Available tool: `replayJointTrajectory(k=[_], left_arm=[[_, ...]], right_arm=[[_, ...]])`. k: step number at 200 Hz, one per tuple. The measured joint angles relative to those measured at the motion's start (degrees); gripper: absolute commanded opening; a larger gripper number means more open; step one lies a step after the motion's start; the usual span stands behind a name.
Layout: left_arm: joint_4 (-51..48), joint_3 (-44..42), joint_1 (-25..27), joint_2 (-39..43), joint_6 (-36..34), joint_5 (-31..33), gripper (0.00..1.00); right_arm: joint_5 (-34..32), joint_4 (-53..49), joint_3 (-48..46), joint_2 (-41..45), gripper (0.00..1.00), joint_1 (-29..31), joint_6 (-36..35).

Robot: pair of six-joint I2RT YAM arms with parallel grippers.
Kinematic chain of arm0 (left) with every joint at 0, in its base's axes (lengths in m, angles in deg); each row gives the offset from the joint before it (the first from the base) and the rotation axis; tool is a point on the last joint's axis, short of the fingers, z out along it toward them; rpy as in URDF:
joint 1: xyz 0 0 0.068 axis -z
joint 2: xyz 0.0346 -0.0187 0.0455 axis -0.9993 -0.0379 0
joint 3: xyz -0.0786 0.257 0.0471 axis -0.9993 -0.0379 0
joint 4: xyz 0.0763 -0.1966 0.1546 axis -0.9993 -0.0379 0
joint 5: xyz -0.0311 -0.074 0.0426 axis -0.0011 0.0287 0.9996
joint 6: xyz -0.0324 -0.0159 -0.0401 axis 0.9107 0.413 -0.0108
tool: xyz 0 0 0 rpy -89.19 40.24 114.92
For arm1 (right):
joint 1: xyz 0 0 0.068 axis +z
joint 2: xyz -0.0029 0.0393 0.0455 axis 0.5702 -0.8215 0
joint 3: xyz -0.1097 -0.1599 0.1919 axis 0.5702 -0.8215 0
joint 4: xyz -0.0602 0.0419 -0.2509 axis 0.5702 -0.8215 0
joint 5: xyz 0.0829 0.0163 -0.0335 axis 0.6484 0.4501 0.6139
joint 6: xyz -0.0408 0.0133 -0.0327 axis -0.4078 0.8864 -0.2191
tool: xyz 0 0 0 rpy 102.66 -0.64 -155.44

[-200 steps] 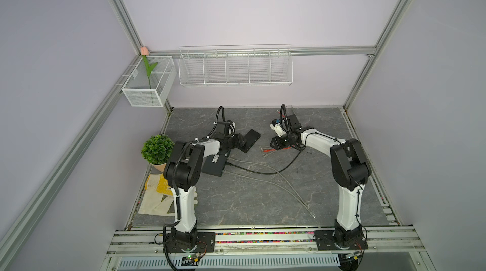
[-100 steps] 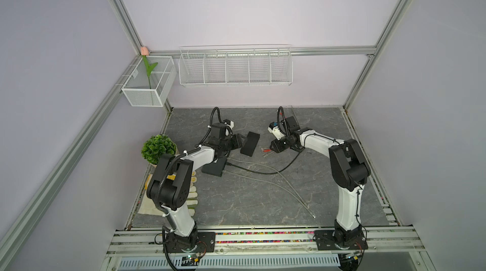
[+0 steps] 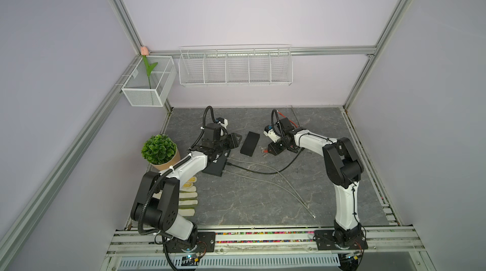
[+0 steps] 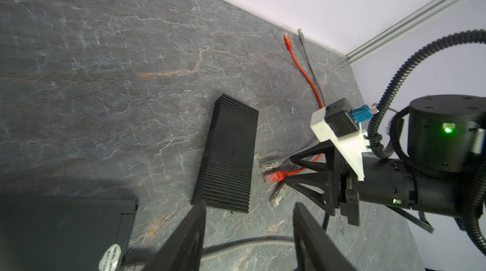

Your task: Insert the plug into the switch port

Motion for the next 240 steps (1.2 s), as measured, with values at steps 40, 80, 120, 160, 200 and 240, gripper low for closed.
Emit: replayJointTrajectory(k=[40, 80, 120, 160, 200, 240], left_arm=[[-0.72, -0.63, -0.22, 0.66, -0.33, 0.15, 0.54], [-0.81, -2.23, -0.83, 3.34, -0.33, 0.13, 0.54], [-0.42, -3.91, -0.96, 5.73, -0.31, -0.07, 0.54], [-0.28, -7.1, -0.96, 11.17, -0.11, -0.02, 0.54], [2.05, -10.84, -0.15, 17.27, -0.07, -0.35, 0.55], [7.96, -14.56, 2.51, 19.85, -0.07, -3.3, 0.55]], right_arm=[[-1.36, -3.04, 3.65, -1.97, 0.43, 0.2, -0.24], [-3.45, -4.39, 2.45, -1.46, 0.35, 1.49, -0.28], [-4.42, -3.96, -0.7, 0.66, 0.22, 2.58, 0.52], [-4.79, -3.48, -2.54, 2.05, 0.11, 3.85, 1.79], [-5.55, -2.78, -7.43, 9.22, 0.07, 4.55, 2.93], [-6.82, 0.79, -11.65, 21.92, 0.07, 4.55, 3.54]])
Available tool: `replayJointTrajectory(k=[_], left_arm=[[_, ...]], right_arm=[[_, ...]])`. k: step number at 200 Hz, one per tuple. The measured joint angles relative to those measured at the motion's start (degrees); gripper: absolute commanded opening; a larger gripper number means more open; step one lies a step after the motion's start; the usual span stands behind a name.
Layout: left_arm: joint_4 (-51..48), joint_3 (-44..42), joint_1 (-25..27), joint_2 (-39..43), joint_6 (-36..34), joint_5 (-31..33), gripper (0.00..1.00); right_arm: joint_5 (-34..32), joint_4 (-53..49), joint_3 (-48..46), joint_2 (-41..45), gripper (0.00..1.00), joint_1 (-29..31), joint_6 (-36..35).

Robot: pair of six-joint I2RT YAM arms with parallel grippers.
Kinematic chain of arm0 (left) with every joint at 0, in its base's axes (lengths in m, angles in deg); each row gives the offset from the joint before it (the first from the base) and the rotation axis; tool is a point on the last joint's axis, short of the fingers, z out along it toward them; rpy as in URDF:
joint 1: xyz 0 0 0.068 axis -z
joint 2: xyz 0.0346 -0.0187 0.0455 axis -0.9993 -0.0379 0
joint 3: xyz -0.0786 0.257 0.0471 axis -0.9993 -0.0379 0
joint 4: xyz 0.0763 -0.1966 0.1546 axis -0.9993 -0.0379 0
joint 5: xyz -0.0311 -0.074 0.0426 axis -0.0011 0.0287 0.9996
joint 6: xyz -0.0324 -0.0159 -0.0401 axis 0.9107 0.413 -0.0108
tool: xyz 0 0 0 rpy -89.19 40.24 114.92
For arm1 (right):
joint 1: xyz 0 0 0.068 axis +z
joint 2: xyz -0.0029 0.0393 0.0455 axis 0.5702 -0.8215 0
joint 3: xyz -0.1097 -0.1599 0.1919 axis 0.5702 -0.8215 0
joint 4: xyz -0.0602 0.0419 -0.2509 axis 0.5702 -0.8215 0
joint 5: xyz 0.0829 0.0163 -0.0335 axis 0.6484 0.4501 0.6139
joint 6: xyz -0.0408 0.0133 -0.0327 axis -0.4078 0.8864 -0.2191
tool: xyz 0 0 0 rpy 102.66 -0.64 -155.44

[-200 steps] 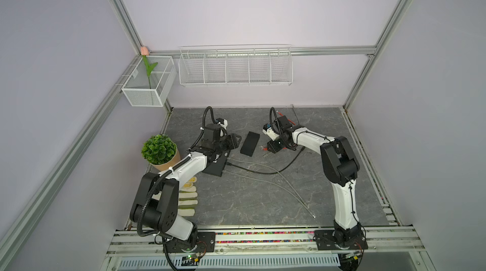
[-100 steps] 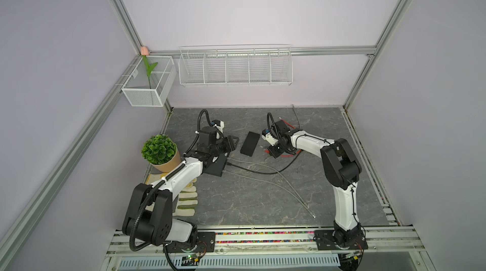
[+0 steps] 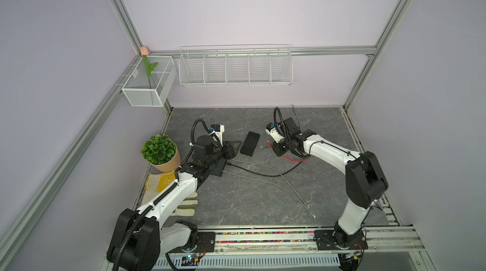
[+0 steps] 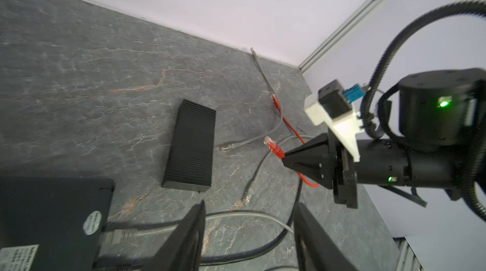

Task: Insert the plug into the switch port
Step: 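Grasp the red cable plug with the right gripper and lift it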

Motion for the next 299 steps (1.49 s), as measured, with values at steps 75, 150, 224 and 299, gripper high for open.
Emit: replayJointTrajectory(k=[75, 150, 224, 299], left_arm=[[14.58, -6.71, 5.9, 5.27, 0.9, -3.63, 0.56], [27.56, -8.26, 12.15, 5.66, 1.77, -6.67, 0.57], [33.59, -8.41, 14.47, 5.46, 3.06, -8.9, 0.57], [37.66, -6.75, 14.97, 1.46, 5.42, -11.8, 0.53]], right_arm=[[13.84, 11.91, -17.11, 25.68, 0.09, -0.5, 2.91], [37.22, 20.76, -20.59, 29.35, 0.09, -2.29, 9.35], [47.39, 26.51, -21.68, 30.25, 0.1, -2.34, 14.49], [51.3, 27.98, -21.68, 28.3, 0.11, -2.27, 15.26]])
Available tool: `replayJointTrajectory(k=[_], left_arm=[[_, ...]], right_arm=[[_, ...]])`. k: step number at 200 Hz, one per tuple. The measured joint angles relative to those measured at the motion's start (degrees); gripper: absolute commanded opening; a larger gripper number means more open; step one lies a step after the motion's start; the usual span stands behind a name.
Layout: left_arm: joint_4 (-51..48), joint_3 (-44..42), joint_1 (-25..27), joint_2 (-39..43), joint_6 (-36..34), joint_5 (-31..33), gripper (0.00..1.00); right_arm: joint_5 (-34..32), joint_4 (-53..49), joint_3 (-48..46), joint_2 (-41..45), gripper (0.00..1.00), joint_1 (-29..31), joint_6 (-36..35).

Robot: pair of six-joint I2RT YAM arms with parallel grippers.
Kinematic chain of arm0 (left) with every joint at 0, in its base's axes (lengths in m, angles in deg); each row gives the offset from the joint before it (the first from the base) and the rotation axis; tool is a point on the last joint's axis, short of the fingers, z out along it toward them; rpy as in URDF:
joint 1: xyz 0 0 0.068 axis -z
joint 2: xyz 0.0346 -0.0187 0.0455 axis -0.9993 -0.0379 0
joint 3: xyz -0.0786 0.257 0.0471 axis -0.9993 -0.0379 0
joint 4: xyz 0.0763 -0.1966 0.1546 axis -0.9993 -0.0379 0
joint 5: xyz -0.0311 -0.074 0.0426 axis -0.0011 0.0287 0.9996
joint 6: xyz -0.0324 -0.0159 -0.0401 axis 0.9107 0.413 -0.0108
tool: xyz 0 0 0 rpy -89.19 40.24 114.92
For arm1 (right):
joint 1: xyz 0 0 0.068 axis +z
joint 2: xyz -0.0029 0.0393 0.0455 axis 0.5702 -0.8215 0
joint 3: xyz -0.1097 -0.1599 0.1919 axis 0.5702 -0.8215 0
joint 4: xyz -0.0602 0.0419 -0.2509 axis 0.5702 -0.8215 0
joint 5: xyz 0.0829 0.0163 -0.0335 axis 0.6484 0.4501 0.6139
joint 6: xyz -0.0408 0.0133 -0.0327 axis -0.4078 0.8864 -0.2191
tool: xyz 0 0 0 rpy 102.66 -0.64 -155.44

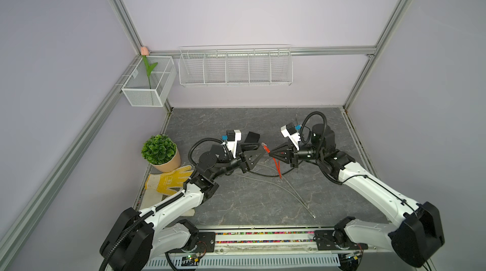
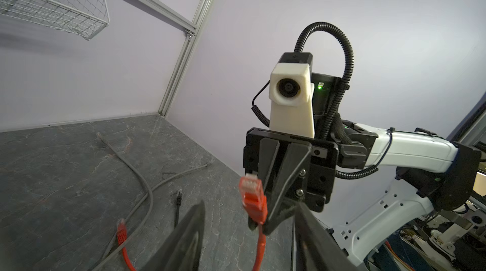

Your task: Insert the plug into the switch port

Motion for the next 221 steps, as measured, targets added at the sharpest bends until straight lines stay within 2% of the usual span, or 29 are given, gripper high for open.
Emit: replayJointTrajectory(k=[33, 84, 127, 132, 143, 151, 197, 221], left_arm=[[2.16, 0.81, 0.09, -1.7, 1.55, -1.42, 0.46], [3.67, 1.86, 0.26, -2.49, 2.67, -2.29, 0.23], [3.5, 2.14, 0.24, -2.95, 2.73, -2.62, 0.09], [3.54, 2.19, 0.24, -2.95, 2.71, -2.67, 0.08], [3.48, 2.23, 0.26, -2.95, 2.62, -2.93, 0.07], [3.43, 2.23, 0.31, -2.95, 2.58, -3.17, 0.07], [2.45, 2.23, 0.33, -2.86, 2.51, -3.3, 0.05], [1.86, 2.23, 0.33, -2.8, 2.49, -3.45, 0.05]], right_arm=[[0.68, 0.02, 0.0, -0.66, 0.11, 0.07, 0.0], [1.81, 0.04, 0.0, -0.66, 0.11, 0.39, 0.0], [2.45, 0.02, 0.0, -0.66, 0.14, 0.48, 0.02], [2.45, 0.02, 0.0, -0.66, 0.17, 0.48, 0.09], [2.43, 0.02, 0.0, -0.63, 0.39, 0.5, -0.2], [2.47, -0.09, 0.02, -0.63, 0.45, 0.5, -0.24], [-1.81, -6.32, 0.11, 3.3, 0.41, 0.5, -5.18], [-4.24, -12.28, 1.7, 5.49, 0.41, 0.83, -10.1]])
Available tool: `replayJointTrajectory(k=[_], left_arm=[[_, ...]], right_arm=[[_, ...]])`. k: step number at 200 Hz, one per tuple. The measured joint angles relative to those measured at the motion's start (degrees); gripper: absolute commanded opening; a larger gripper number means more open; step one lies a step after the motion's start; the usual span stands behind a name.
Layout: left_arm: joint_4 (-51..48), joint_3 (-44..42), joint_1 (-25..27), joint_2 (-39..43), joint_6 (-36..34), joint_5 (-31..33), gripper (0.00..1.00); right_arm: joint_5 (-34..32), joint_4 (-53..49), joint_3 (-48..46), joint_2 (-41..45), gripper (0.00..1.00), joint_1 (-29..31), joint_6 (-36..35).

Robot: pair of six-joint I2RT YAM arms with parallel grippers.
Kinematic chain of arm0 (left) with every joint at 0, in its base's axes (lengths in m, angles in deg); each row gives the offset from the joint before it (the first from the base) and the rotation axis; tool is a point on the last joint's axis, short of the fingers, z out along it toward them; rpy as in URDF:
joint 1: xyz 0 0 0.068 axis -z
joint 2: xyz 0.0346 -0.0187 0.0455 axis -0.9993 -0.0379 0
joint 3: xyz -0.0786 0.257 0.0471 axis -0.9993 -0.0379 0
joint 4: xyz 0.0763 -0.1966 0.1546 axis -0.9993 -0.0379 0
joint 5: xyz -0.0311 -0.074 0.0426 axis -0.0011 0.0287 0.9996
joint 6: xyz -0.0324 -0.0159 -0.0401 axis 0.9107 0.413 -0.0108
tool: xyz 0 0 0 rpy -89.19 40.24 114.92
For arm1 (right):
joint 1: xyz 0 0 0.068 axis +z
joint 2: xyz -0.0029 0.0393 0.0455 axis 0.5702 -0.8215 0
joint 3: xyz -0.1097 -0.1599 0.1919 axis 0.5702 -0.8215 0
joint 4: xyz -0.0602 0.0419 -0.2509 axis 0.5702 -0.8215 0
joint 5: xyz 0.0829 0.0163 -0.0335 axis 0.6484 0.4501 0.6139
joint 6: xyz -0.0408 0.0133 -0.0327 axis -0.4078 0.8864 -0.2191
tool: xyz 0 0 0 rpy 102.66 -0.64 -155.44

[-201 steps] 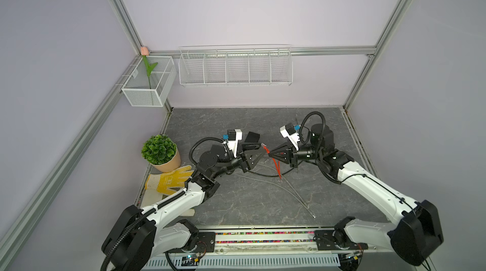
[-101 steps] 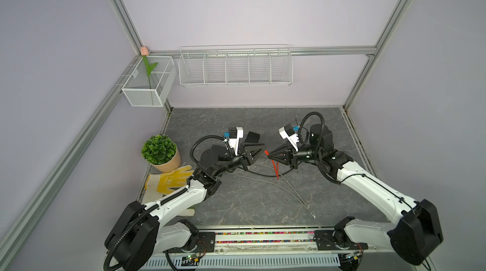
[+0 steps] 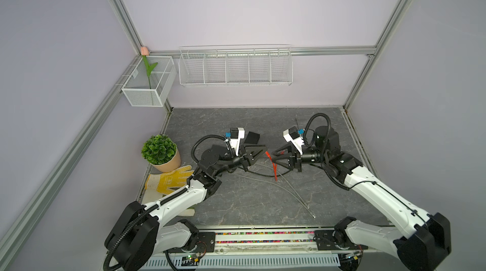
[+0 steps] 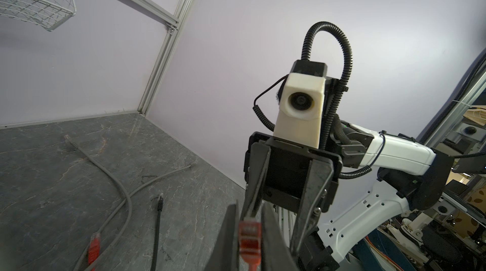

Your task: Insert the plug into the switch port

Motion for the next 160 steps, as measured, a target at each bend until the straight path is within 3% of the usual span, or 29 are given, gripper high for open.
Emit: replayJointTrajectory(k=[58, 160], left_arm=[[-0.85, 0.24, 0.04, 0.07, -0.44, -0.81, 0.02], [-1.77, 0.24, 0.15, 0.66, -1.09, -1.31, 0.0]], right_arm=[[-3.26, -13.05, 7.19, -3.15, 0.34, 1.62, -9.57], [-3.43, -16.68, 8.37, -6.1, 0.2, 2.36, -11.67]])
